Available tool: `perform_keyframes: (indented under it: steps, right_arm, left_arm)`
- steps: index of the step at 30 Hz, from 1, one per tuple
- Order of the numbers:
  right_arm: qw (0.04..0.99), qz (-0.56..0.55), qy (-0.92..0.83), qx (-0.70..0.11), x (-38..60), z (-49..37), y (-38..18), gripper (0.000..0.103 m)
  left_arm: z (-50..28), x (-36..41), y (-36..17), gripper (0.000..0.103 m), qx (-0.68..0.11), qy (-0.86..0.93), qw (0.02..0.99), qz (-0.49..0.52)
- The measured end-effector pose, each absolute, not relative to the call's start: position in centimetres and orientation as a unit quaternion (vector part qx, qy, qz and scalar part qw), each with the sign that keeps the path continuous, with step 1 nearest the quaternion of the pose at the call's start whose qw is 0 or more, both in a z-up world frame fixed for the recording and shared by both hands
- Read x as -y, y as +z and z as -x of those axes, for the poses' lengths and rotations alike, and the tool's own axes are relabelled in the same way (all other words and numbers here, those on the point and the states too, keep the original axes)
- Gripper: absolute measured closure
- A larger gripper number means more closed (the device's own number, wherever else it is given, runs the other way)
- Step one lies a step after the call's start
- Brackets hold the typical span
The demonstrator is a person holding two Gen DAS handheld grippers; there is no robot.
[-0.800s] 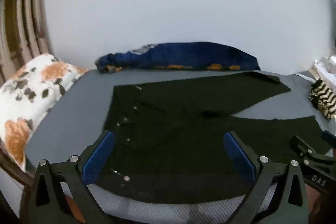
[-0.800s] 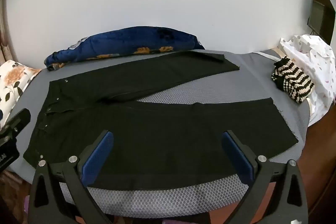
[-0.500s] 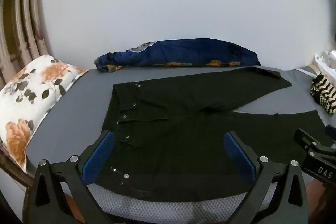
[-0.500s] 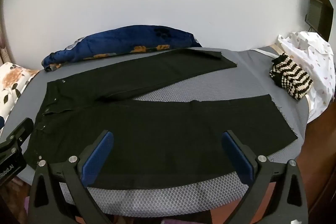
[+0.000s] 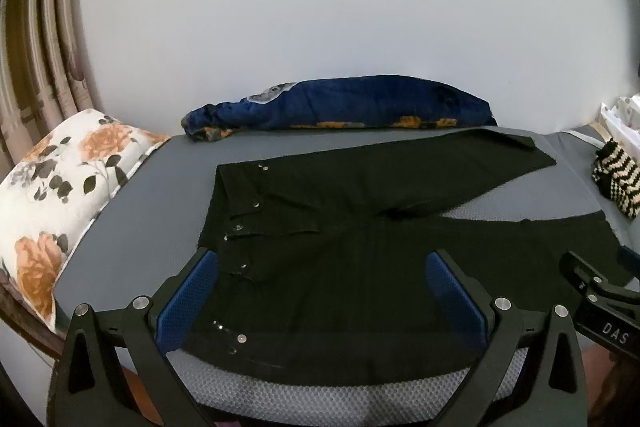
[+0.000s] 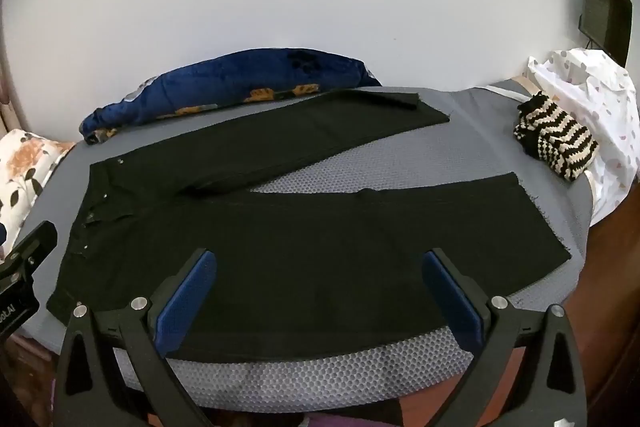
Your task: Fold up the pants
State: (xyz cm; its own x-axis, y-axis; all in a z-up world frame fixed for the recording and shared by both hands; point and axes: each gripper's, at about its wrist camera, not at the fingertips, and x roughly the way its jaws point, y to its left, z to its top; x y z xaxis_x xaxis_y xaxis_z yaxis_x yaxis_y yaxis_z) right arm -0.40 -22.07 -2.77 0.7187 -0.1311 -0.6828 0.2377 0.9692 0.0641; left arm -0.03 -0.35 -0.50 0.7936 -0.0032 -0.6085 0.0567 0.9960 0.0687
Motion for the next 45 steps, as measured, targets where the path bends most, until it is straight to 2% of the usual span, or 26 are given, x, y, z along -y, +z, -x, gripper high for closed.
perform_keyframes:
  steps: [9, 18, 29, 37, 40, 45]
  right_arm:
    - [0.929, -0.08, -0.052, -0.357, 21.2, 0.5, -3.7, 0.0]
    - [0.951, -0.096, 0.036, -0.291, 18.3, 2.0, -3.1, 0.0]
    - [0.913, -0.122, 0.073, -0.382, 17.4, -1.3, -4.4, 0.0]
    - [0.919, -0.071, 0.042, -0.385, 17.7, -2.8, -4.1, 0.001]
    - [0.92, -0.069, 0.056, -0.382, 17.5, -3.4, -3.8, 0.008]
    - [0.917, -0.076, 0.071, -0.386, 16.8, -4.6, -3.8, 0.008]
  left_arm:
    - [-0.8, -0.9, -1.0, 0.0, -0.326, -0.008, 0.945, -0.04]
    - [-3.0, -2.4, -2.1, 0.0, -0.346, -0.02, 0.937, -0.045]
    - [-8.2, -5.6, -3.5, 0.0, -0.354, -0.001, 0.934, -0.053]
    - [-13.4, -9.5, -5.0, 0.0, -0.368, 0.015, 0.928, -0.051]
    - [-15.6, -11.1, -5.4, 0.0, -0.37, 0.025, 0.927, -0.045]
    - [-19.3, -13.1, -6.3, 0.0, -0.377, 0.04, 0.924, -0.047]
